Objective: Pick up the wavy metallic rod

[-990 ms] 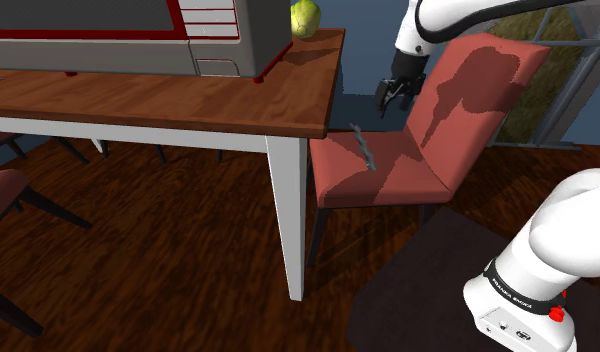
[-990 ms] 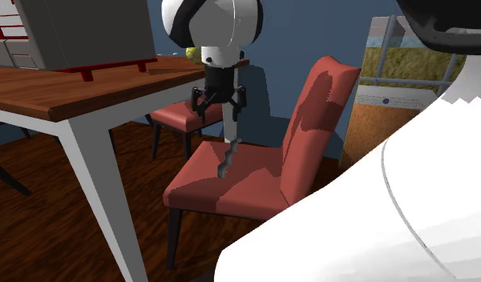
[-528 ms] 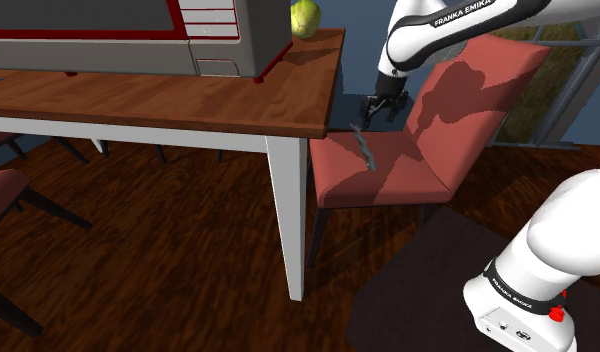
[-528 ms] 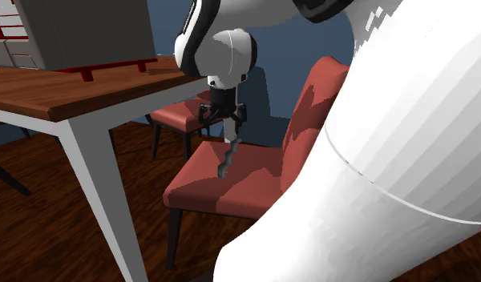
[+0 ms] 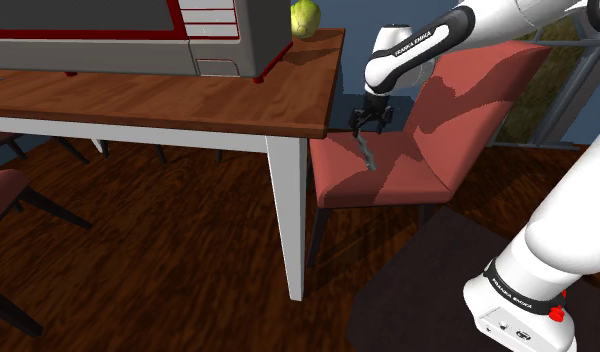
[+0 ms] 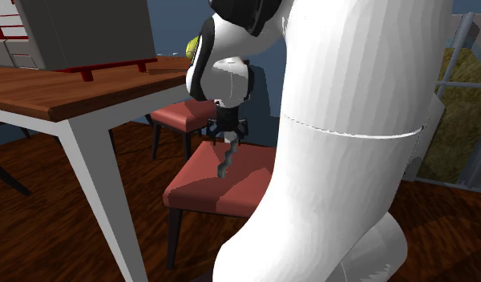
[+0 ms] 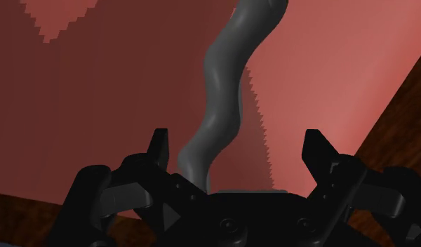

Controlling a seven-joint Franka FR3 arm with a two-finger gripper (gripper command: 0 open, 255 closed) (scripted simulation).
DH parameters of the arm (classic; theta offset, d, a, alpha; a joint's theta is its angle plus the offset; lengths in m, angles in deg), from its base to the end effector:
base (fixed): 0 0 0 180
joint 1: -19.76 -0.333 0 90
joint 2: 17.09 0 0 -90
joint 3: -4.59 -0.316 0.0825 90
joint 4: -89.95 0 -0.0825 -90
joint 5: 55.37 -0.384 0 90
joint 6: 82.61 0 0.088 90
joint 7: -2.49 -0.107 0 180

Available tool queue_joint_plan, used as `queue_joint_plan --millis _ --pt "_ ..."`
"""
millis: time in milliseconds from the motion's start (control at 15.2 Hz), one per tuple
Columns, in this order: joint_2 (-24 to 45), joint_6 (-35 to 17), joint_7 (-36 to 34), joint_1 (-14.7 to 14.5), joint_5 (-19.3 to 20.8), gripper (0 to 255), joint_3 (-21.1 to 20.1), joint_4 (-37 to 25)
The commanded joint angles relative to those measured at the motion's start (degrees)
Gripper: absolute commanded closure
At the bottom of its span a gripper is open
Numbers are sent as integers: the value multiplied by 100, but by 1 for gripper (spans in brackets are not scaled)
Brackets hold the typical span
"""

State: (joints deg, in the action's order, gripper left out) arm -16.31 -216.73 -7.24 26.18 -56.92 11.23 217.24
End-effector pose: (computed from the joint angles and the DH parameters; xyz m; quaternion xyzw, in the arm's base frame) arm 0.5249 -0.1213 0.3789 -0.9771 0.2059 -0.0531 0.0079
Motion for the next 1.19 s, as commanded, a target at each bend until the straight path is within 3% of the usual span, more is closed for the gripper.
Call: queue_joint_plan --millis 0,594,660,1122 --pt "296 -145 -36 38 -54 0 36 -141" --pt "657 -700 33 45 -144 0 23 56" --pt "675 -697 29 43 -146 255 21 36" --pt "672 -698 27 42 -144 255 20 39"
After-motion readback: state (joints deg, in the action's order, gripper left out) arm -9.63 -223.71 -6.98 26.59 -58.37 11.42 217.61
